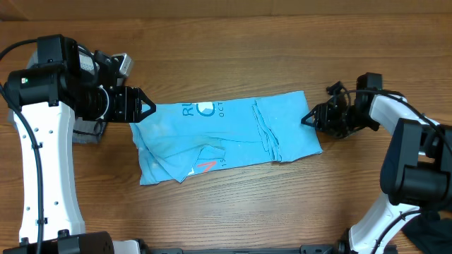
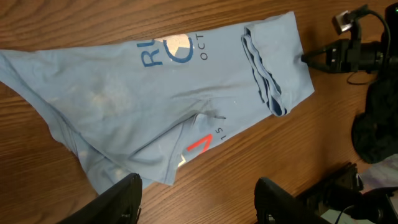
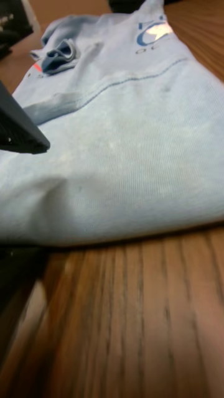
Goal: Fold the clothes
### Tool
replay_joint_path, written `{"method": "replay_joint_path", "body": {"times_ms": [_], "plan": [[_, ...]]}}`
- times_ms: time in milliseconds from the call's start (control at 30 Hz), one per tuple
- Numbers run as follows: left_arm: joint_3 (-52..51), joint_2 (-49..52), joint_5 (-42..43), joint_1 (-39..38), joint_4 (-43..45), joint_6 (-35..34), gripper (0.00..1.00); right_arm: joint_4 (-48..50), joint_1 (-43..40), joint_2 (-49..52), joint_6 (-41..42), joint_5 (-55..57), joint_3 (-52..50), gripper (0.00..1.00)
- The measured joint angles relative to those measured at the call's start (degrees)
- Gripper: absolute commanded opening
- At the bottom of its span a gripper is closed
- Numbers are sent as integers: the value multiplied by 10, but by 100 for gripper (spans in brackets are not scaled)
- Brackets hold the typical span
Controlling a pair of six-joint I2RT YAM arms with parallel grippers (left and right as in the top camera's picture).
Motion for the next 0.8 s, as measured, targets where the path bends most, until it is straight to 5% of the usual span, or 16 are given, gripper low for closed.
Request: {"method": "replay_joint_path", "body": {"times_ms": [200, 800], "plan": [[0, 0, 0, 0, 0, 0, 62, -10, 12, 16, -29, -13, -5, 4], [0, 0, 0, 0, 0, 0, 62, -182, -52, -18, -14, 54, 123, 4]]}}
